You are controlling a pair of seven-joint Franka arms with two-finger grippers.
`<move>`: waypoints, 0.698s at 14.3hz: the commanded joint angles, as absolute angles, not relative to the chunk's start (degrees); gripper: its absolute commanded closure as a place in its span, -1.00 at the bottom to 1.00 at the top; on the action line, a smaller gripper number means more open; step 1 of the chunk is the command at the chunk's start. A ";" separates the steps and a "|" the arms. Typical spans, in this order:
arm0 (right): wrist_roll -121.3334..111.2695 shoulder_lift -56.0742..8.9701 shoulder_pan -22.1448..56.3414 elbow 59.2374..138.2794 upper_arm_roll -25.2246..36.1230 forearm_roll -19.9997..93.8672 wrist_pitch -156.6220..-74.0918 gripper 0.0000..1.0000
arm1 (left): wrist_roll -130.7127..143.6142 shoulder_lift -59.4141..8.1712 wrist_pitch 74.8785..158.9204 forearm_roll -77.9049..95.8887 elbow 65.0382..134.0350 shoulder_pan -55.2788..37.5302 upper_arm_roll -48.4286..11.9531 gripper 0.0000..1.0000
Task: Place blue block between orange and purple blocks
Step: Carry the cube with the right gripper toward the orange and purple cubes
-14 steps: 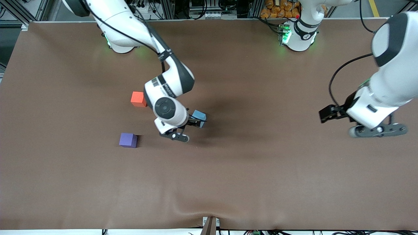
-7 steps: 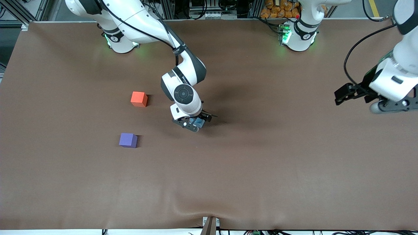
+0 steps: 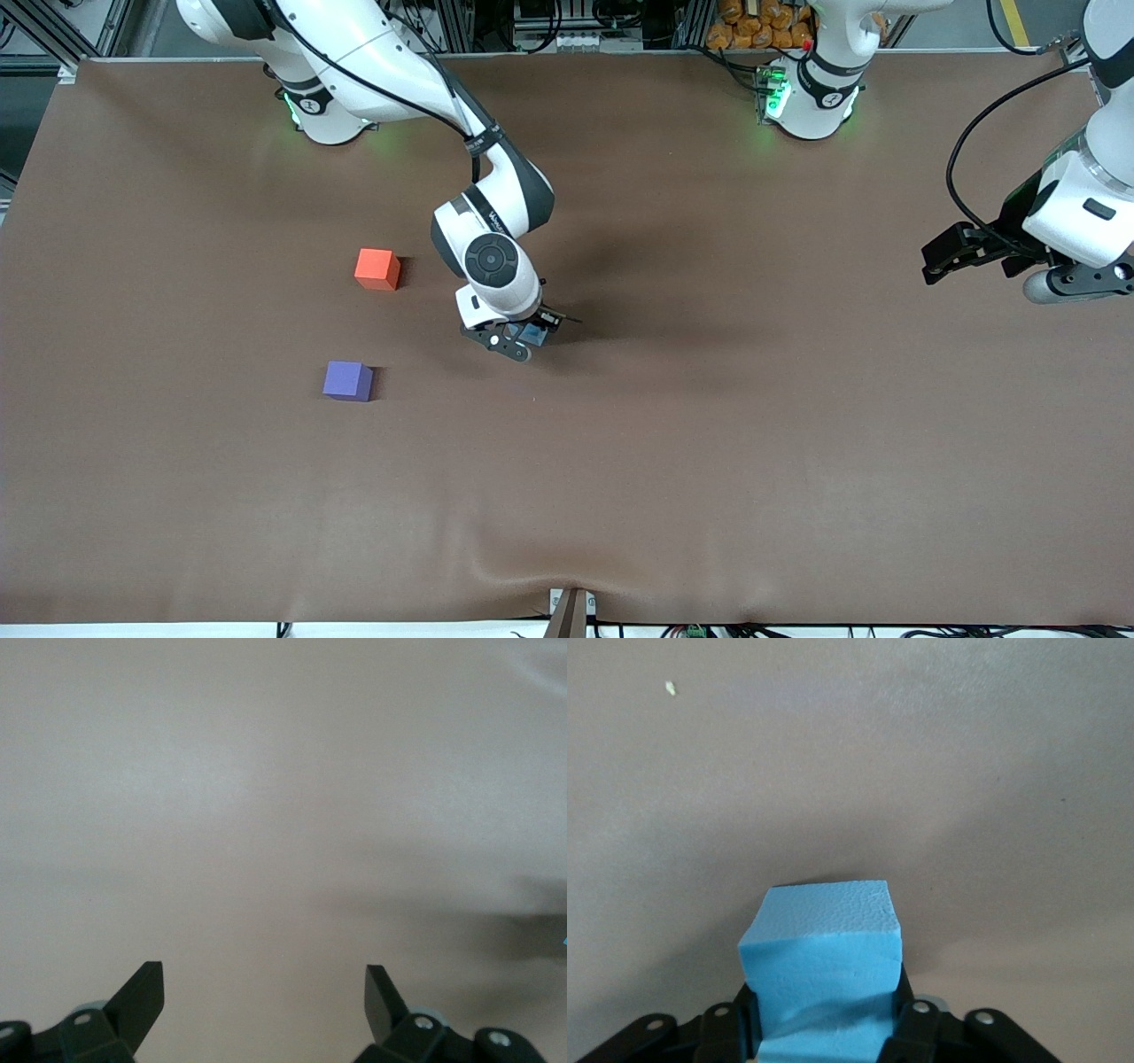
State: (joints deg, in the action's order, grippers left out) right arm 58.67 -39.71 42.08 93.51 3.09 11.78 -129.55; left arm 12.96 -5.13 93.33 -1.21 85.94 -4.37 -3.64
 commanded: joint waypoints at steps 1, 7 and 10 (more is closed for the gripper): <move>57.14 -39.03 39.65 93.69 3.08 11.78 -129.20 0.46 | 11.95 -3.69 94.22 -0.26 87.19 -3.51 -4.31 -1.00; 27.83 -30.61 26.30 96.84 3.25 11.43 -120.24 0.53 | 11.95 -3.96 94.31 -0.26 87.28 -2.29 -4.04 -1.00; 16.81 -24.80 20.84 105.53 3.25 9.33 -120.85 0.53 | 10.99 -3.60 94.04 -0.26 87.36 -1.32 -4.13 -1.00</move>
